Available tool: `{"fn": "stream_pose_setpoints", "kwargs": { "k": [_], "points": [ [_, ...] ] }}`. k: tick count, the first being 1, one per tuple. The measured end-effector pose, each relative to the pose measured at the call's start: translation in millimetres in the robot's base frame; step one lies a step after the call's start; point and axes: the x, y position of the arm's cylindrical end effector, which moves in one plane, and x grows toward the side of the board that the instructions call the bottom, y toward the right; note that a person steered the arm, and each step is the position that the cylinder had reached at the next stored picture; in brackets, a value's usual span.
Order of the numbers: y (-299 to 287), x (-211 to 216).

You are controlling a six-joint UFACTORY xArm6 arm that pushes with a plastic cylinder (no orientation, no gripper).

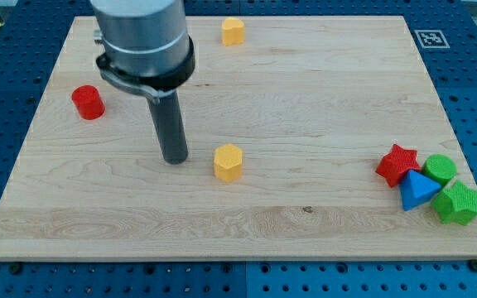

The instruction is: Push the yellow hexagon to the bottom right side of the board

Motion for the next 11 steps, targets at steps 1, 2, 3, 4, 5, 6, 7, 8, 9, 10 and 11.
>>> {"fn": "stream_pose_setpoints", "kwargs": {
  "k": [1, 2, 3, 4, 5, 6, 7, 8, 9, 10, 11],
  "points": [
    [36.0, 5.7],
    [55.1, 6.1],
    [55.8, 6.1],
    [57.7, -1.0],
    [68.6, 2.2],
    [71.2, 4.9],
    [74.2, 4.9],
    [81.5, 4.9],
    [101.5, 4.9],
    [108.1, 4.9],
    [108.2, 5.0]
  ]
}}
